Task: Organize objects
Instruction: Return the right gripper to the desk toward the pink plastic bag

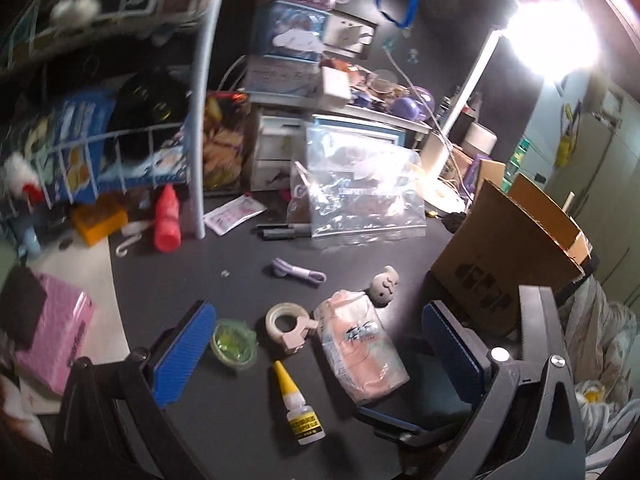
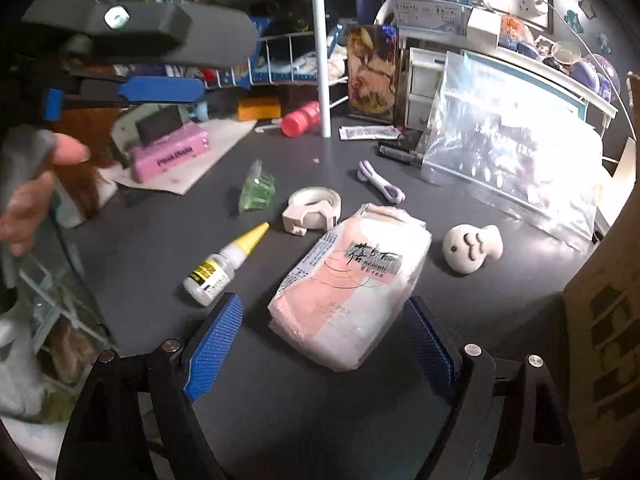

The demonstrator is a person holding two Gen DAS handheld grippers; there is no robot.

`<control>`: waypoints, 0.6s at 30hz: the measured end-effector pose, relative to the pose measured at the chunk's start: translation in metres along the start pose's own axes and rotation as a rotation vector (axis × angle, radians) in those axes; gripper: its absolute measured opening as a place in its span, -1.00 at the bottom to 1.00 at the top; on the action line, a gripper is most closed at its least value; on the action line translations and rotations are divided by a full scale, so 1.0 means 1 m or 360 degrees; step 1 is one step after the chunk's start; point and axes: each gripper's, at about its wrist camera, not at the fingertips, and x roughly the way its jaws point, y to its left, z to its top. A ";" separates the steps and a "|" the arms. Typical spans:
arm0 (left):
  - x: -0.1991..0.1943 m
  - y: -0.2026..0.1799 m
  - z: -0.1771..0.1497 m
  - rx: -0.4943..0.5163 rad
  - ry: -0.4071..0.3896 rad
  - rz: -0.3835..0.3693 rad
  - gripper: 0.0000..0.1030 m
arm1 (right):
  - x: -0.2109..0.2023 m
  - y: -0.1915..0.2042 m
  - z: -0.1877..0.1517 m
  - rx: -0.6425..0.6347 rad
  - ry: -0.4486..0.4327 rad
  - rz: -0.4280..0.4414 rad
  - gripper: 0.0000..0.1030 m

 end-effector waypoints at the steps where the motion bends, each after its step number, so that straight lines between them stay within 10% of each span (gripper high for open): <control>1: 0.000 0.002 -0.001 -0.0010 0.0002 0.0007 0.99 | 0.005 0.002 -0.001 -0.0016 -0.0003 -0.0054 0.57; 6: 0.002 0.007 -0.007 -0.0039 0.0021 0.0007 0.99 | 0.012 -0.001 -0.004 -0.0028 -0.0011 -0.0127 0.54; 18: 0.017 0.004 -0.011 -0.0086 0.0084 -0.0037 0.99 | 0.001 0.000 -0.011 -0.0070 -0.0061 -0.0102 -0.43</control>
